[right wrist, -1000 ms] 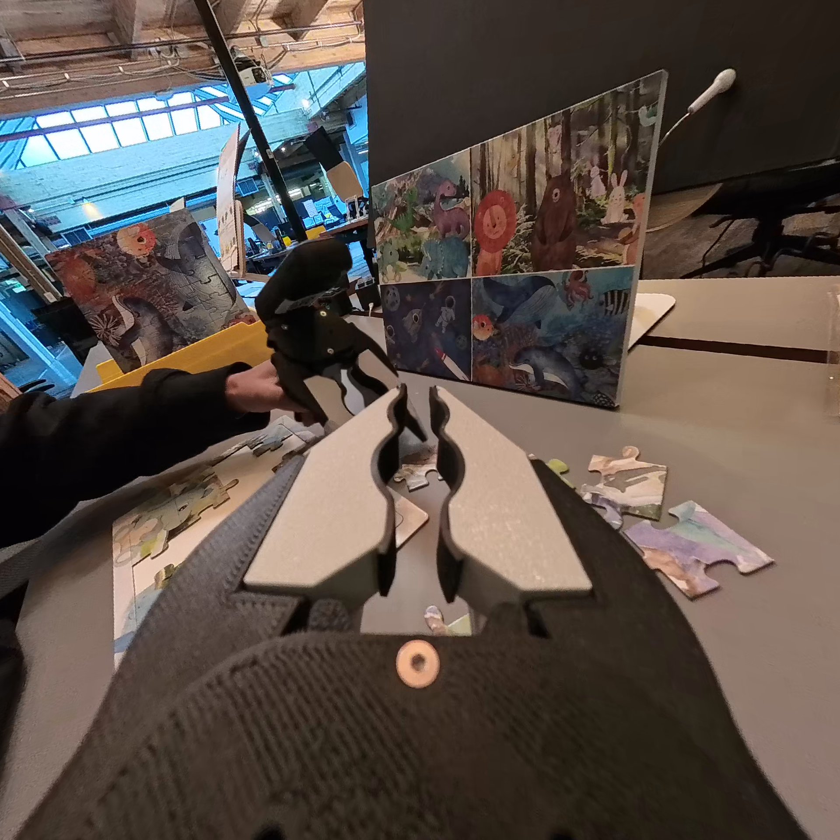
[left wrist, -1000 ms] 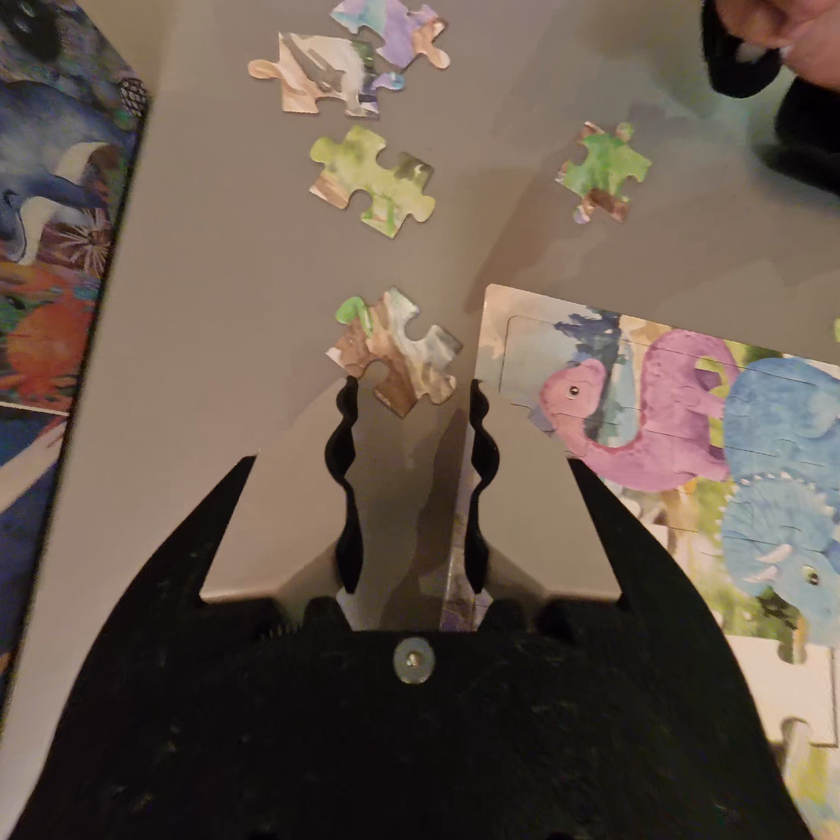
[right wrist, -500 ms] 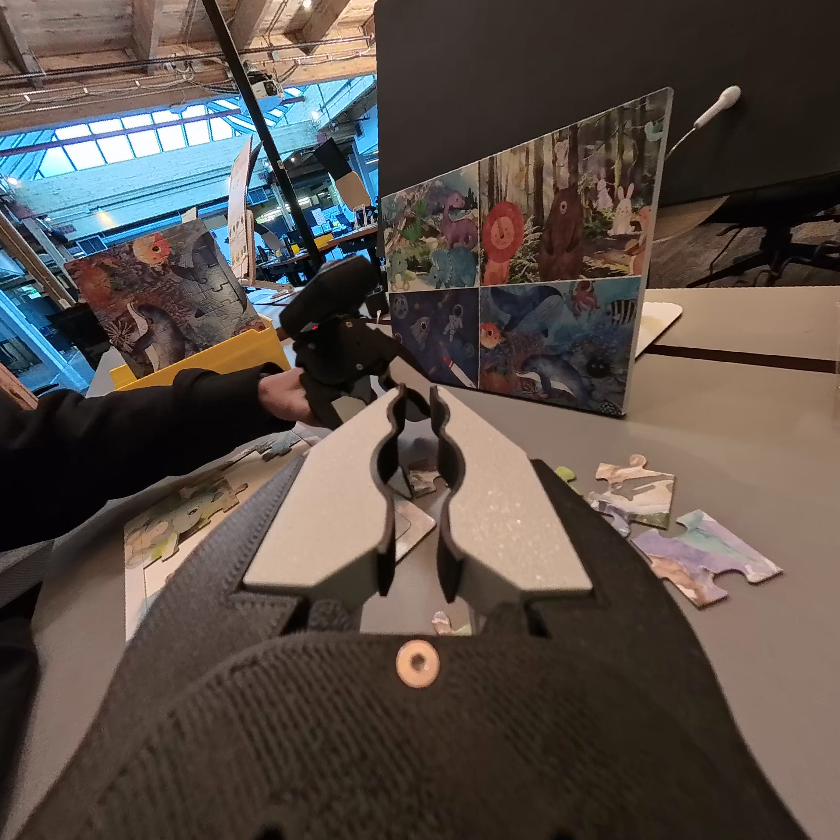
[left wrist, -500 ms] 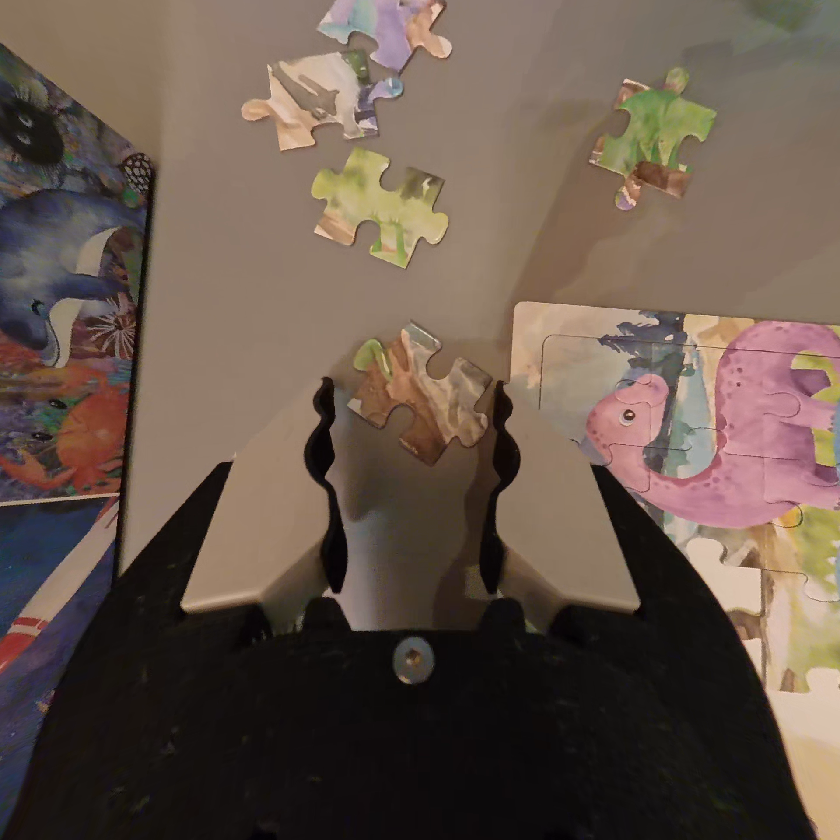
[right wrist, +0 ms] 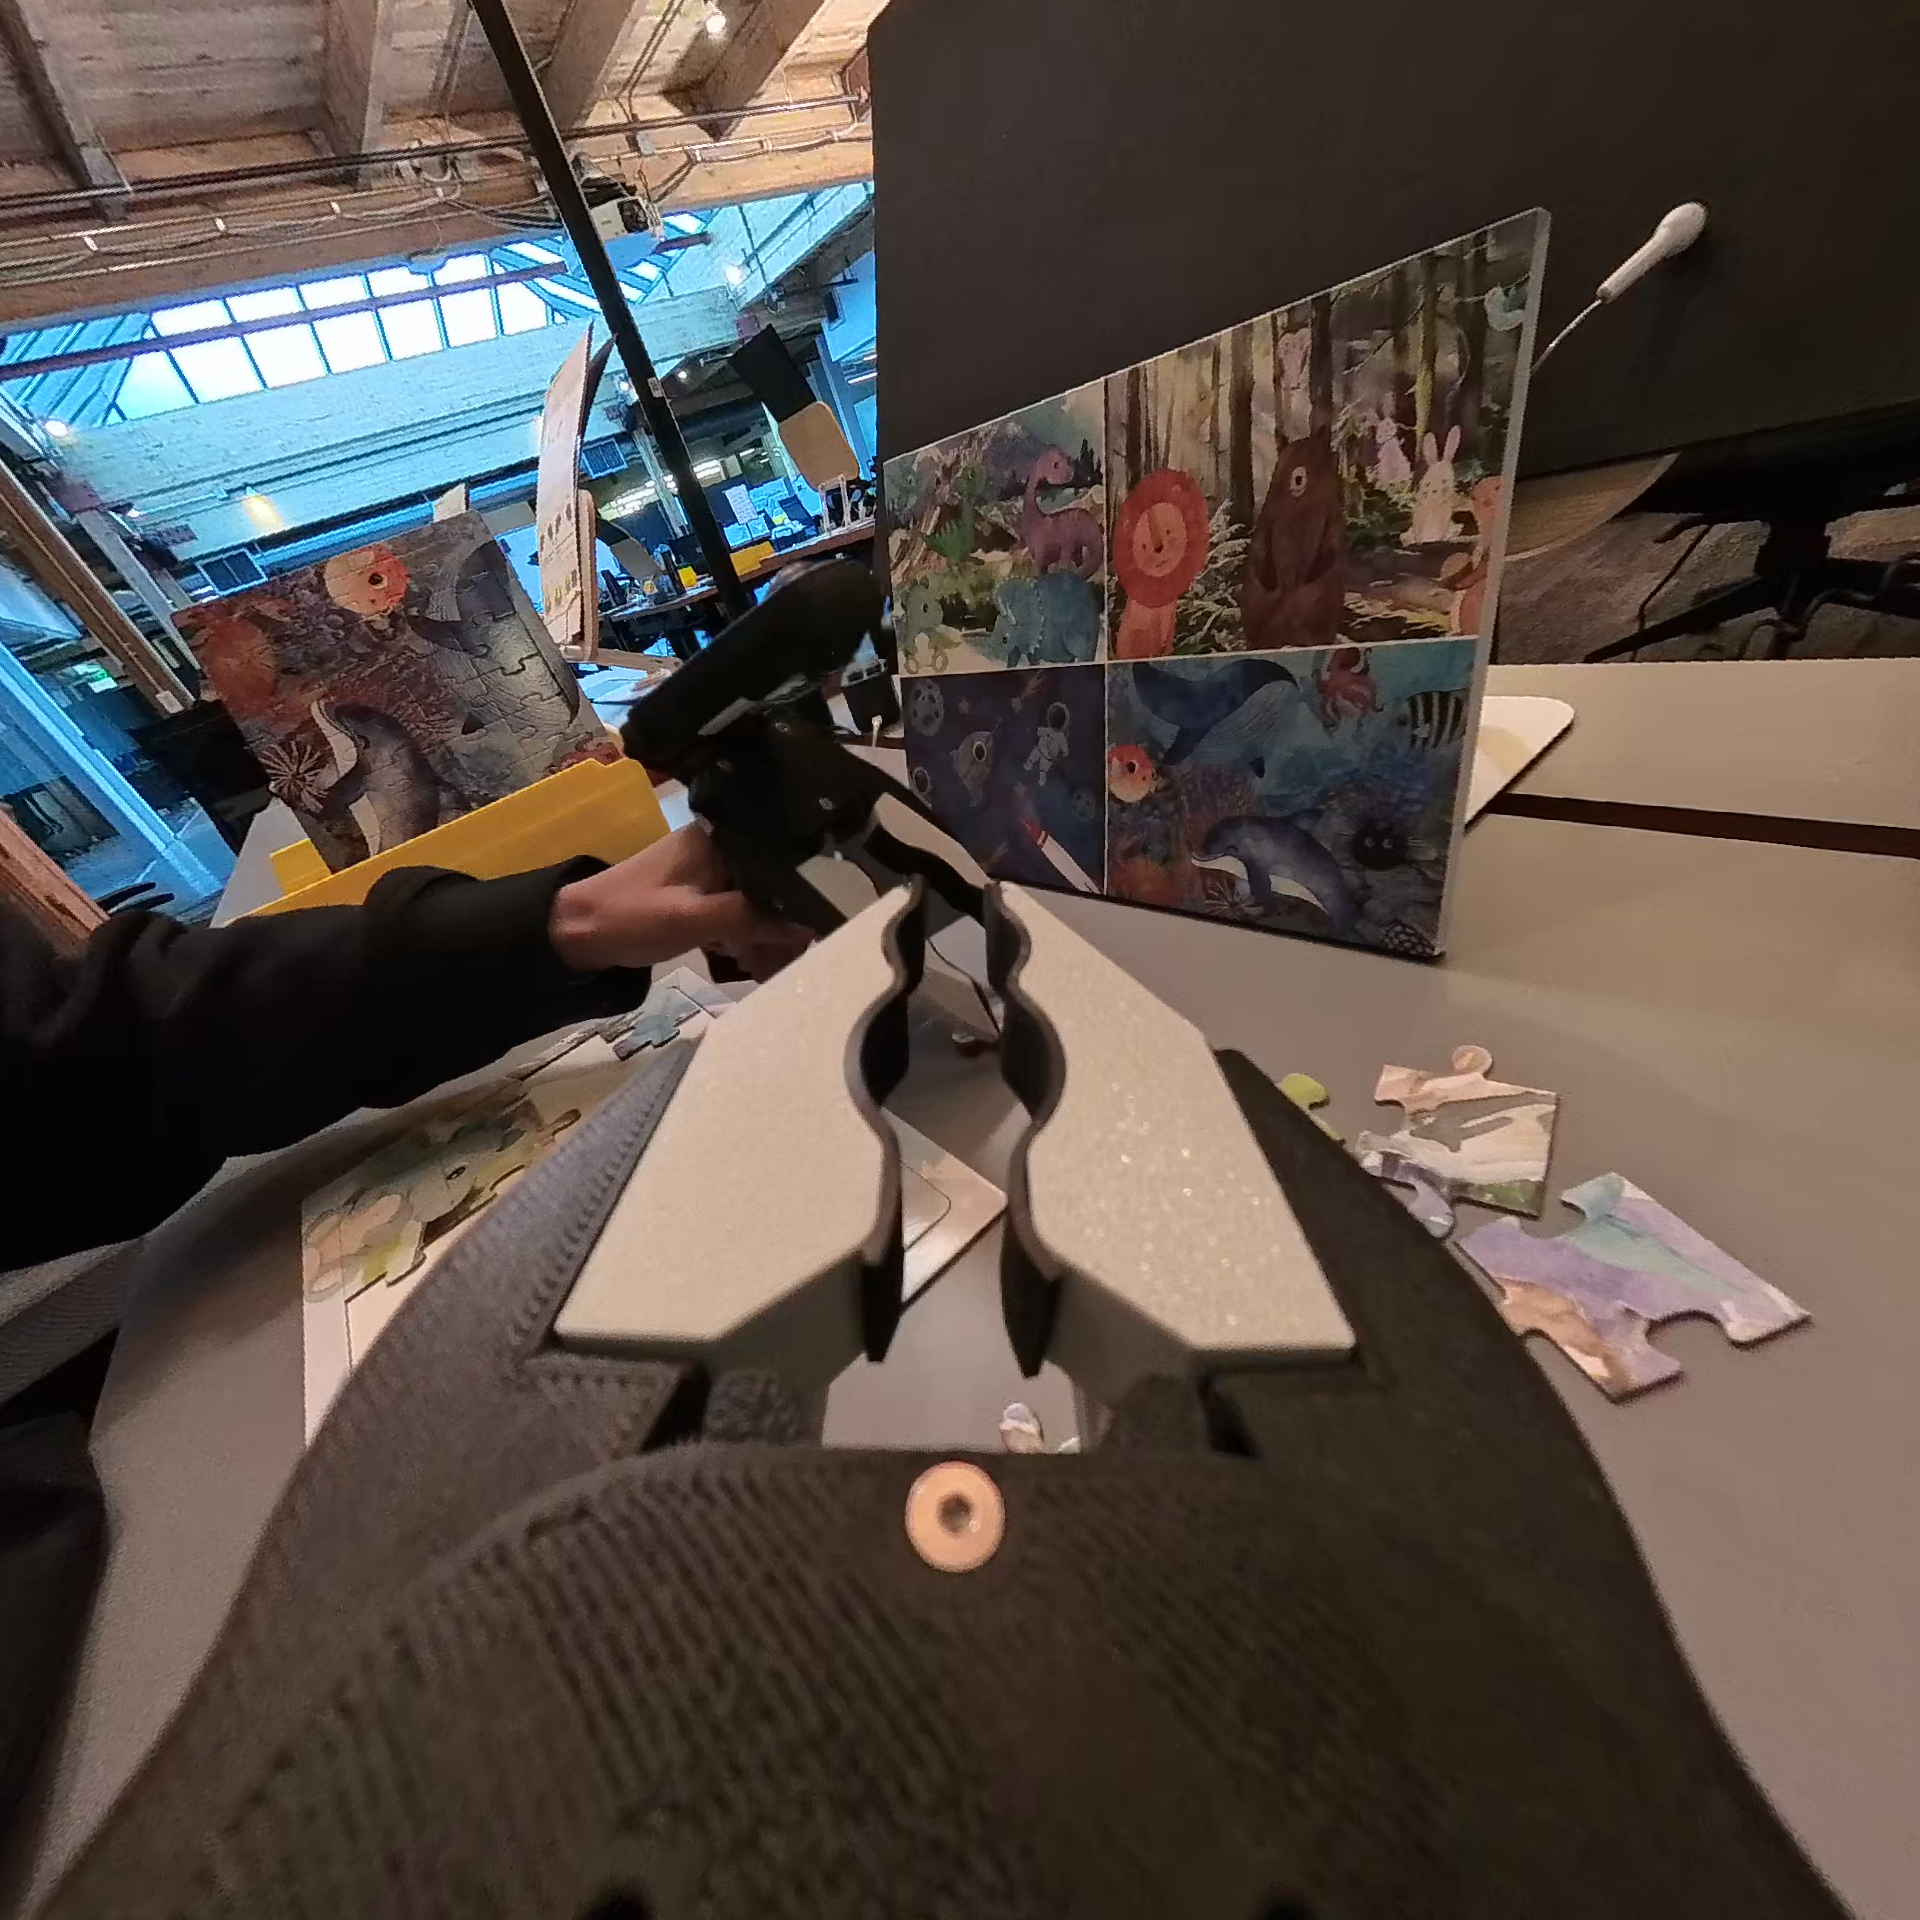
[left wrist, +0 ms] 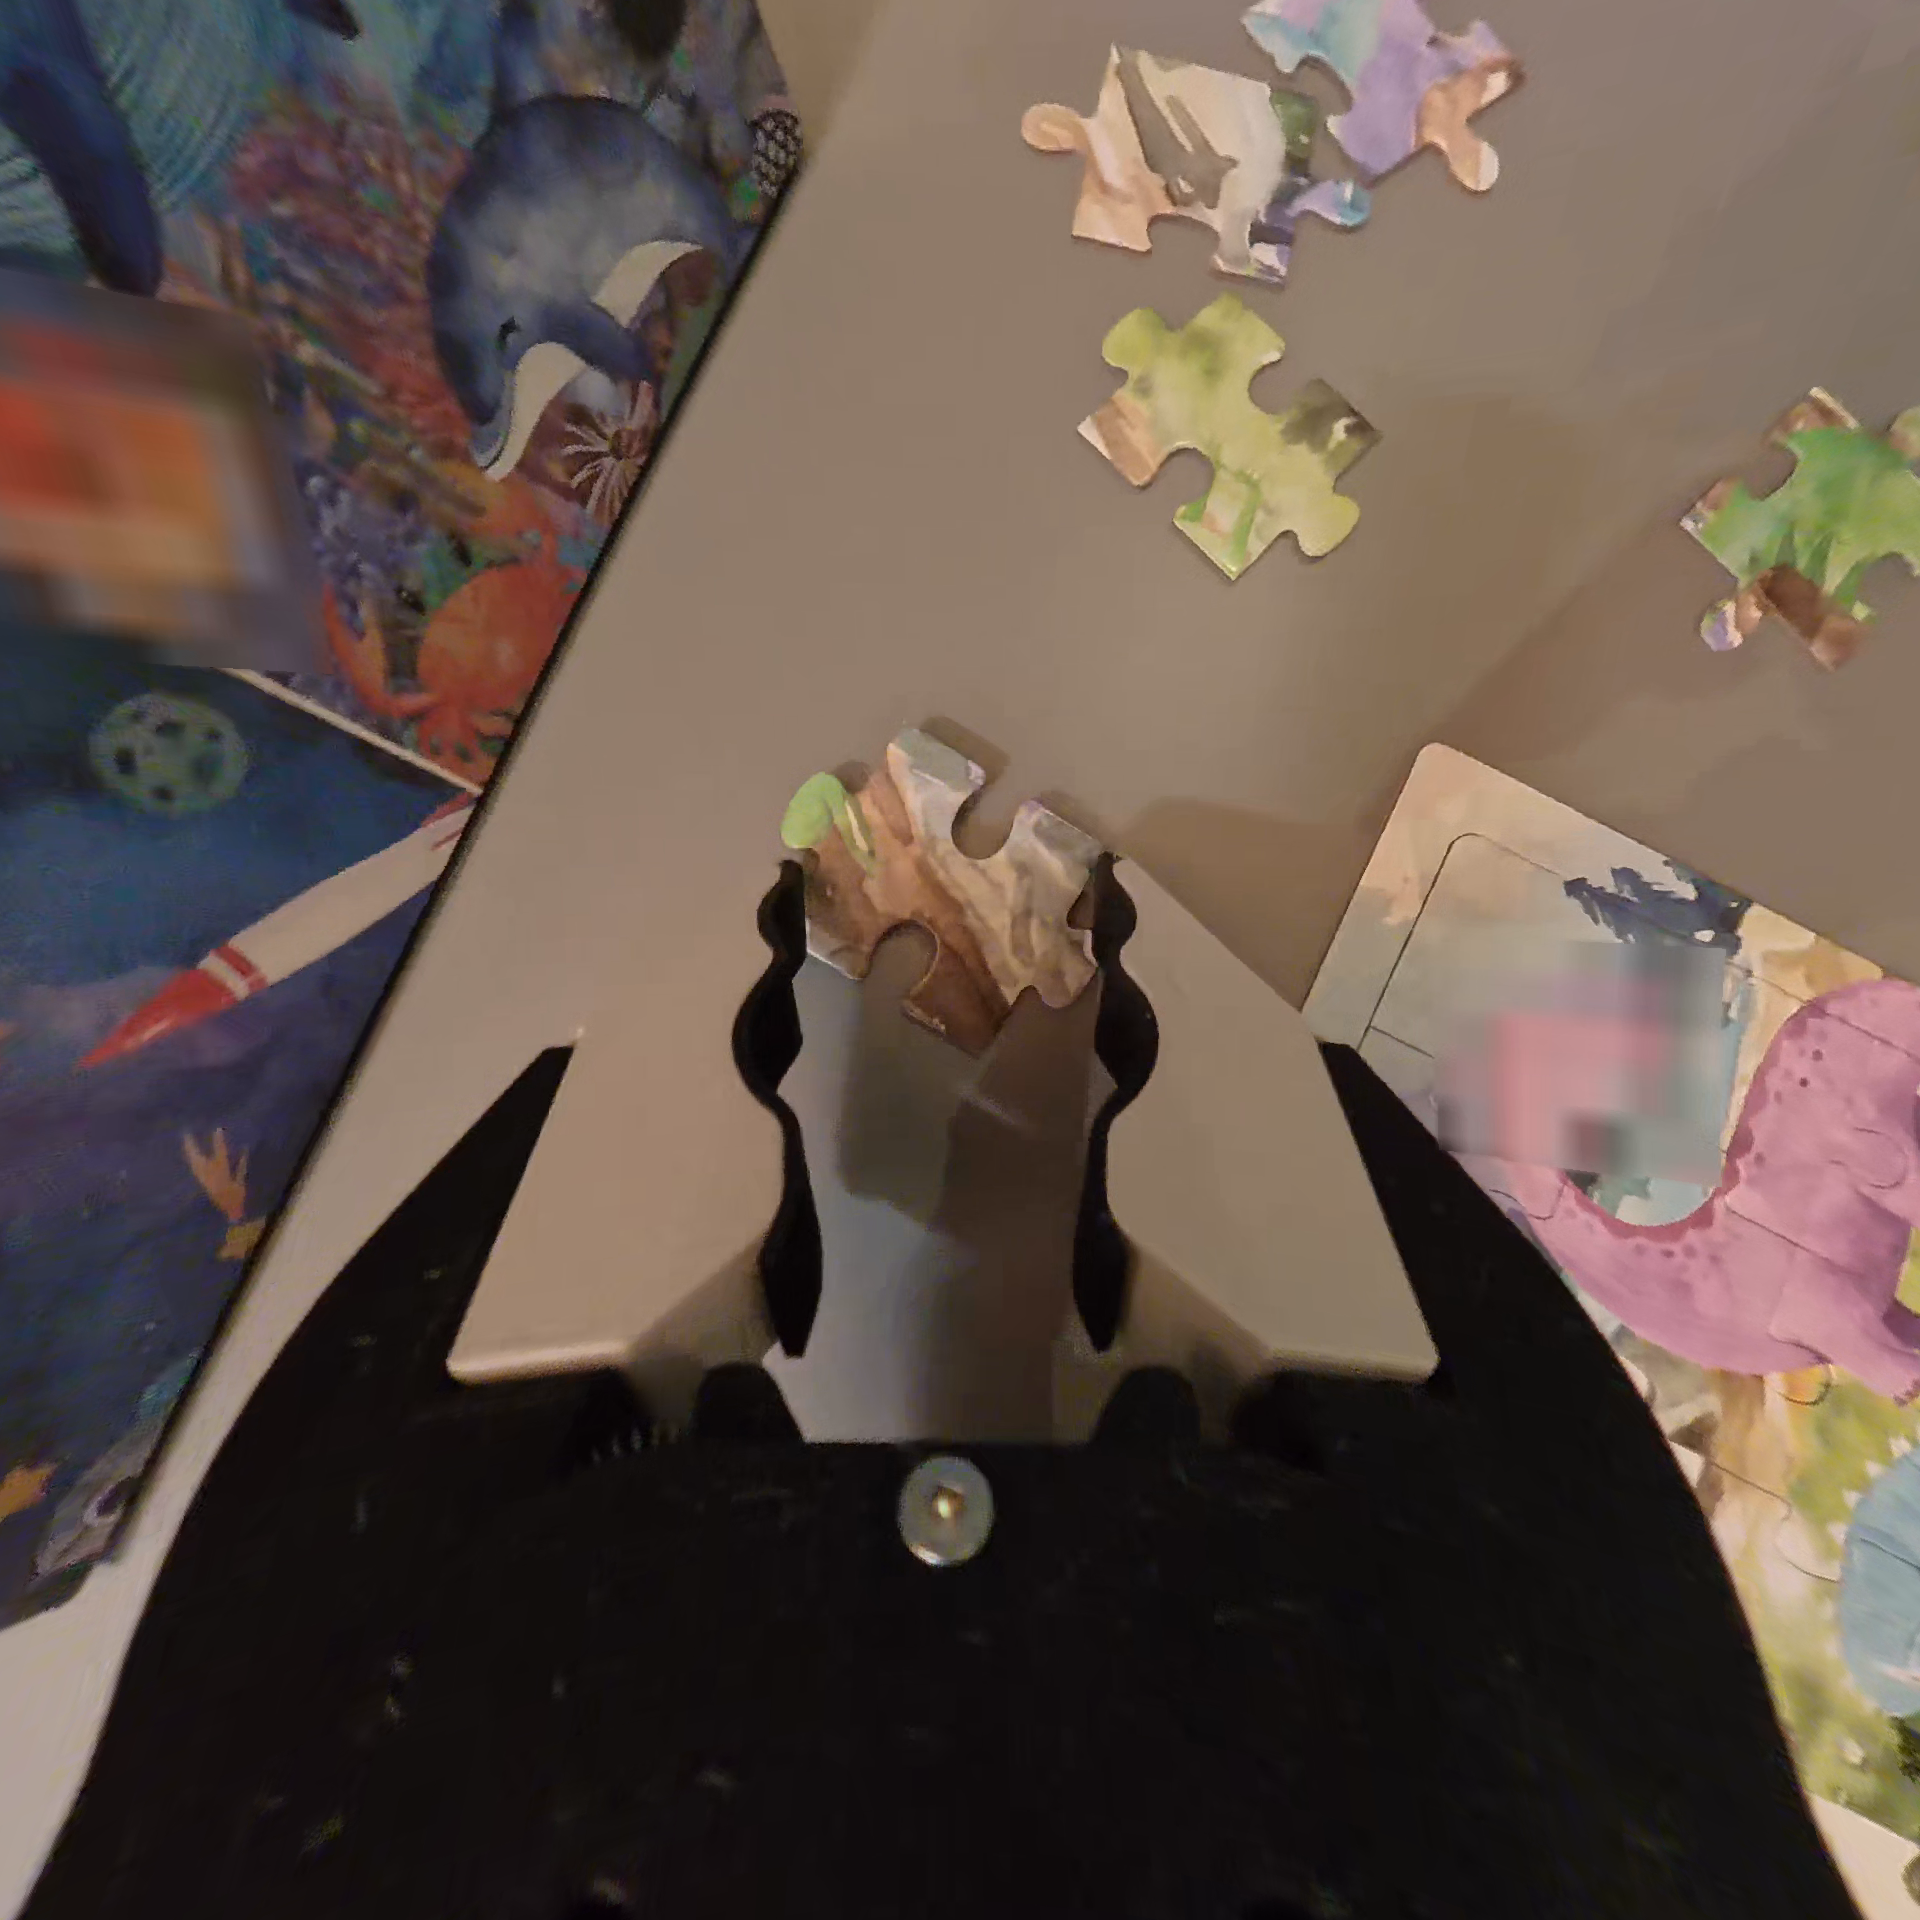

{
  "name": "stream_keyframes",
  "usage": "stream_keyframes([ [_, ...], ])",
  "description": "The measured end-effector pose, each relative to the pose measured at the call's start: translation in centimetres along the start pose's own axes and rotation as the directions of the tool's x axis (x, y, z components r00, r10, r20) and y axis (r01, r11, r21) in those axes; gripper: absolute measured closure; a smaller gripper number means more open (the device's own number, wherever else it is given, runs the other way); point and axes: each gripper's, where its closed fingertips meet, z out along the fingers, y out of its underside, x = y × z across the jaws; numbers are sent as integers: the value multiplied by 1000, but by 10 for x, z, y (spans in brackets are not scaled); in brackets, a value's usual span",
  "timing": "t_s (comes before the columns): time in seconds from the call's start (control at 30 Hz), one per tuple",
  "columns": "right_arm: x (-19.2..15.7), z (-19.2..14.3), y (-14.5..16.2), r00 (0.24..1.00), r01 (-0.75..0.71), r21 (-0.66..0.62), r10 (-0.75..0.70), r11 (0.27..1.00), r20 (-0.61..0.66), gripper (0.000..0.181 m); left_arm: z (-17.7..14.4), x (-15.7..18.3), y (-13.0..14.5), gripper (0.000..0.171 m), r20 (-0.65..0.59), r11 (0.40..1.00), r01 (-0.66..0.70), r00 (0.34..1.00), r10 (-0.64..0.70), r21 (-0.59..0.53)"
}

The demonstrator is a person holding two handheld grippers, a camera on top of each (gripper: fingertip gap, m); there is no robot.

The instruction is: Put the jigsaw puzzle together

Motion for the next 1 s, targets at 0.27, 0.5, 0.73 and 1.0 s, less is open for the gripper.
stream_keyframes([
  [0.27, 1, 2, 4, 1000, -6, -12, 6, 1000, 1, 172, -8, -13, 4, 118, -16, 998, 50, 999, -49, 32],
  [0.5, 1, 2, 4, 1000, -10, -12, 11, 1000, 3, 172, -8, -7, 10, 117, -63, 997, 62, 996, -60, 39],
  [0.73, -1, 2, 3, 1000, -13, -9, 13, 1000, 9, 172, -18, 11, 19, 117, -161, 993, 113, 981, -106, 35],
  [1.0, 0, 3, 6, 1000, -16, -19, 16, 1000, 9, 171, -17, 40, 17, 117, -245, 995, 98, 966, -87, 33],
])
